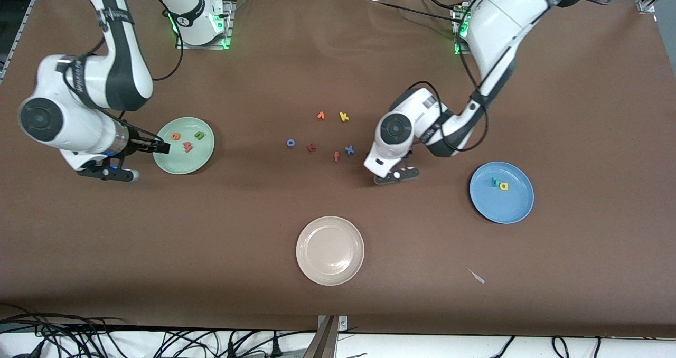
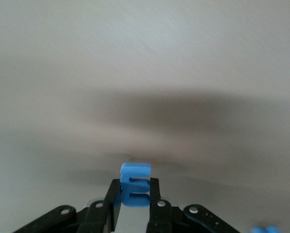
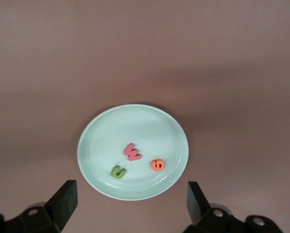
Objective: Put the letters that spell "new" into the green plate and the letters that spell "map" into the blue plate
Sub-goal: 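Drop the orange o on the green plate while the left gripper carries the E, then drop the blue E on the blue plate while the right arm returns to rest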
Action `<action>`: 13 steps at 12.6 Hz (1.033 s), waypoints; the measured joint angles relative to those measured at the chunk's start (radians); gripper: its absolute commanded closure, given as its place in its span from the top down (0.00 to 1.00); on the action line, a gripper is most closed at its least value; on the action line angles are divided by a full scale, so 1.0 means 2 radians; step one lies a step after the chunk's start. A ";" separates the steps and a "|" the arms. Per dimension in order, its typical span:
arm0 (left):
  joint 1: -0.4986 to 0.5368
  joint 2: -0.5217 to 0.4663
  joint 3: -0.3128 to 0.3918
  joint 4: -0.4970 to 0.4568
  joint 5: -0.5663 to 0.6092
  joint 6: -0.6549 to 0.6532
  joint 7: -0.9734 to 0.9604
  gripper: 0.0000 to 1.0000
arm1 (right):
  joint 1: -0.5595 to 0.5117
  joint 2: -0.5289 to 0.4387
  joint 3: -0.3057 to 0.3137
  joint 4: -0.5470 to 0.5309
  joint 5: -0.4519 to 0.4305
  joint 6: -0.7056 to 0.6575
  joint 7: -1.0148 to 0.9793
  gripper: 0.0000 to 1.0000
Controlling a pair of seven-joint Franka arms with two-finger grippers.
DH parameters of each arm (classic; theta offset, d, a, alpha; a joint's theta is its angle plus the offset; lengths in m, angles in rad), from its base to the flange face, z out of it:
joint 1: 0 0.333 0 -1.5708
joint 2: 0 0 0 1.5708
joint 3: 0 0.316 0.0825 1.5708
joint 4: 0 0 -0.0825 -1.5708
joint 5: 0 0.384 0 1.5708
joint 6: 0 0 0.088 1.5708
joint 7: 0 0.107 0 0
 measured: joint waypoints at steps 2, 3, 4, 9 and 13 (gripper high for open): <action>0.032 -0.010 0.000 0.034 -0.015 -0.078 0.091 0.00 | -0.001 -0.005 -0.002 0.081 0.000 -0.077 -0.013 1.00; 0.048 -0.014 0.000 0.050 -0.015 -0.121 0.145 0.00 | -0.002 -0.011 -0.002 0.111 0.000 -0.099 -0.014 1.00; 0.063 -0.018 0.001 0.064 -0.016 -0.156 0.200 0.00 | -0.007 -0.017 0.000 0.131 0.000 -0.110 -0.015 1.00; 0.147 -0.012 0.013 0.076 0.022 -0.194 0.427 0.00 | -0.208 -0.054 0.162 0.154 -0.002 -0.125 -0.046 1.00; 0.188 0.013 0.014 0.076 0.062 -0.191 0.514 1.00 | -0.244 -0.104 0.192 0.135 -0.006 -0.125 -0.048 1.00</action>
